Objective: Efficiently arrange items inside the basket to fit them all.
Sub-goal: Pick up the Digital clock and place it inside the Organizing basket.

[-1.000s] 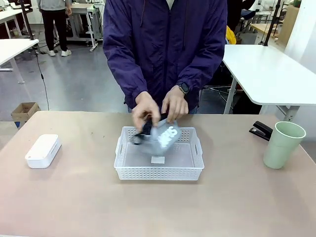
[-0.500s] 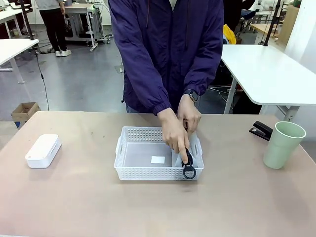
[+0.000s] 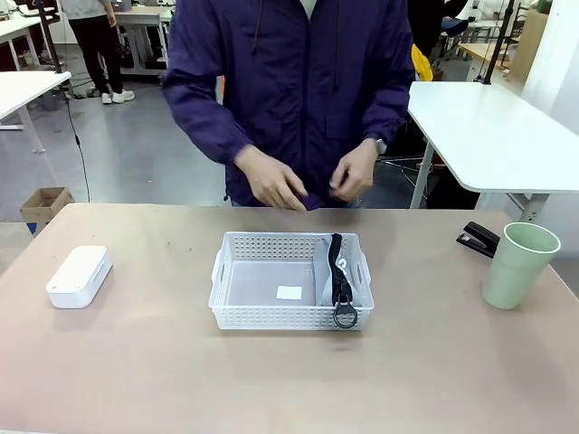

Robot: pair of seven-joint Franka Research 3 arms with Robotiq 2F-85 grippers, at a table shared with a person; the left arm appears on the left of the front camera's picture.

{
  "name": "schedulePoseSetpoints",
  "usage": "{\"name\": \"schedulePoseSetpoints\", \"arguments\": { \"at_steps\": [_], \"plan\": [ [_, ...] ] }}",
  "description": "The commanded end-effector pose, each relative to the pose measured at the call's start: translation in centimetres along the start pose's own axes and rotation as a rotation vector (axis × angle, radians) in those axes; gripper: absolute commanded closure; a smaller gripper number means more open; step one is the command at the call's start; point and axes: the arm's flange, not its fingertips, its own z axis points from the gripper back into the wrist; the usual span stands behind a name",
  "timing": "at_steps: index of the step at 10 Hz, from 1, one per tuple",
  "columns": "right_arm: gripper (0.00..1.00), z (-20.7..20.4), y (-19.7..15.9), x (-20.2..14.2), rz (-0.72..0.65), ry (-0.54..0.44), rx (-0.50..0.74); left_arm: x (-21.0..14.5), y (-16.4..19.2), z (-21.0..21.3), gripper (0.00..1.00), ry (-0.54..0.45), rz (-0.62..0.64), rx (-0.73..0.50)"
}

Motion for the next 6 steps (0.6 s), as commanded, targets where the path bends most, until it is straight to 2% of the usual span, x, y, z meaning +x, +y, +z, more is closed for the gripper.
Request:
{"name": "schedulePoseSetpoints", "arguments": {
  "at_steps": [1,3,4,5,6],
  "plan": [
    [0.00,0.1,0.3,0.4,0.028,-0.012,0.020,0.2,-0.1,0.1,0.00,-0.012,-0.024,-0.020],
    [0.00,0.1,0.3,0.4,0.028,-0.012,0.020,0.0,0.0,0.0,0.00,0.000,0.000,0.000],
    [0.00,0.1,0.3,0.4,0.028,-0.012,0.020,-0.2,-1.4,-1.1,0.00,0.085,-0.051,0.070],
    [0.00,0.1,0.3,0.4,0.028,-0.012,0.020,0.6,-2.6,-2.2,0.00,0.123,-0.032,0.185],
    [0.00,0.1,0.3,0.4,0.028,-0.012,0.020,2.1,-4.0,-3.2,0.00,0.191,-0.038,0.247]
  ]
}}
